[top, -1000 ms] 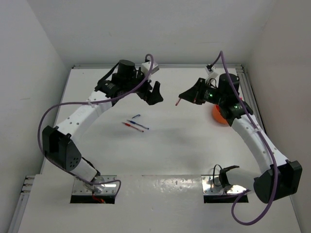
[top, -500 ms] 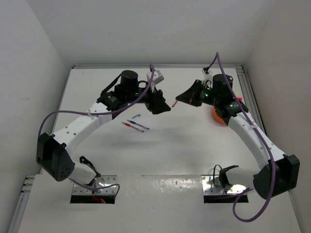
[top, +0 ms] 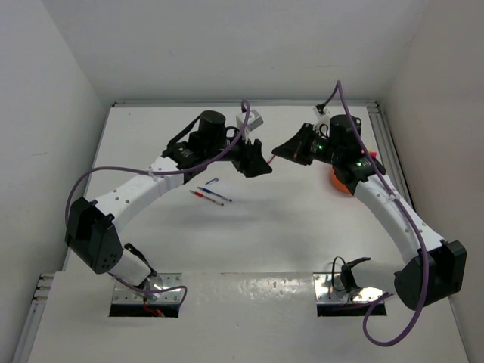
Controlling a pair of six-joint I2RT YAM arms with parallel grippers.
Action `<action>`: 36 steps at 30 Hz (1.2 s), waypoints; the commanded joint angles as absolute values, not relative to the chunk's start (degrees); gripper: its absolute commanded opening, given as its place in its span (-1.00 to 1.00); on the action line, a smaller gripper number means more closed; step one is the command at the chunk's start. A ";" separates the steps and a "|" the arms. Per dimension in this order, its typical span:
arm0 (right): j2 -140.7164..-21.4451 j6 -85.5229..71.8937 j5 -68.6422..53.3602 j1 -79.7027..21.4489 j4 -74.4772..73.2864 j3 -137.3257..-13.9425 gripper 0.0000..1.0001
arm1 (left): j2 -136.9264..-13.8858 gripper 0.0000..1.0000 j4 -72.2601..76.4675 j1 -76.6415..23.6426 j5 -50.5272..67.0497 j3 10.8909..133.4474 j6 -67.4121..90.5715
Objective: Sort the stationery into containers
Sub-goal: Move the pen to the center of the board.
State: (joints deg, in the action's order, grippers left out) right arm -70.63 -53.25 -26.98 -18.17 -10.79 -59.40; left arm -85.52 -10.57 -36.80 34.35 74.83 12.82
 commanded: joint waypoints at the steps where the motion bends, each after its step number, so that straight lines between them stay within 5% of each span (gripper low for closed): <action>1: -70.31 -54.67 -26.10 -18.54 -7.74 -60.74 -1.00 | -85.69 0.34 -7.21 -37.44 34.01 77.34 14.41; 20: -70.22 -55.28 -26.46 -18.99 -7.21 -58.80 -1.00 | -88.33 0.04 -8.17 -39.11 33.49 80.42 13.27; 29: -70.31 -54.67 -26.01 -18.98 -7.29 -59.33 -1.00 | -88.60 -0.61 -9.40 -39.20 33.05 79.98 12.04; 32: -70.22 -54.67 -25.93 -18.98 -7.29 -59.41 -1.00 | -88.42 -0.97 -10.02 -39.20 32.61 79.98 11.43; 34: -70.40 -54.41 -25.93 -18.90 -7.38 -59.59 -1.00 | -88.16 -1.00 -10.37 -38.85 32.34 79.98 10.99; 36: -70.31 -53.27 -25.84 -18.90 -7.73 -60.03 -0.57 | -87.72 -1.00 -10.55 -37.54 33.30 79.37 11.16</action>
State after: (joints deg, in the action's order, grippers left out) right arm -70.65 -54.37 -26.09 -18.57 -9.26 -58.67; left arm -89.06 -10.61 -38.48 32.58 78.08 12.03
